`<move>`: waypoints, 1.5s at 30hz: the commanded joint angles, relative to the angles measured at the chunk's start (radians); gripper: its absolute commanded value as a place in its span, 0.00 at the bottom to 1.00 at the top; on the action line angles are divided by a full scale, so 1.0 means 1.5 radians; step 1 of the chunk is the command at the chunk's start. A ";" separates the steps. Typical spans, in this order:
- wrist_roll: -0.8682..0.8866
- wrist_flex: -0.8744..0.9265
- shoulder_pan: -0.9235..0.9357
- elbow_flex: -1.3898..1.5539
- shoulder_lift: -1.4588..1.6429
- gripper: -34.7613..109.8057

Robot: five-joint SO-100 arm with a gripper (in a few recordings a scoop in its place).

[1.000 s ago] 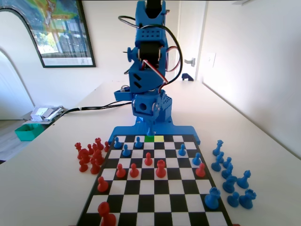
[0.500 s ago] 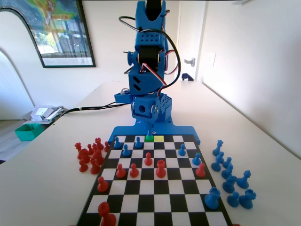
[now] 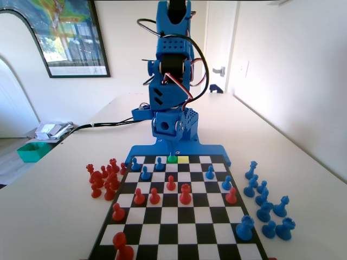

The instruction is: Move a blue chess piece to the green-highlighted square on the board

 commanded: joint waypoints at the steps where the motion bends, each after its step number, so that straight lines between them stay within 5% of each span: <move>1: -0.025 0.032 0.015 -0.015 0.027 0.32; 16: 0.052 0.269 -0.008 -0.259 0.029 0.25; 29: 0.538 0.327 -0.104 -0.351 0.172 0.25; 38: 0.725 0.555 -0.103 -0.507 0.277 0.25; 45: 0.741 0.684 -0.102 -0.547 0.369 0.25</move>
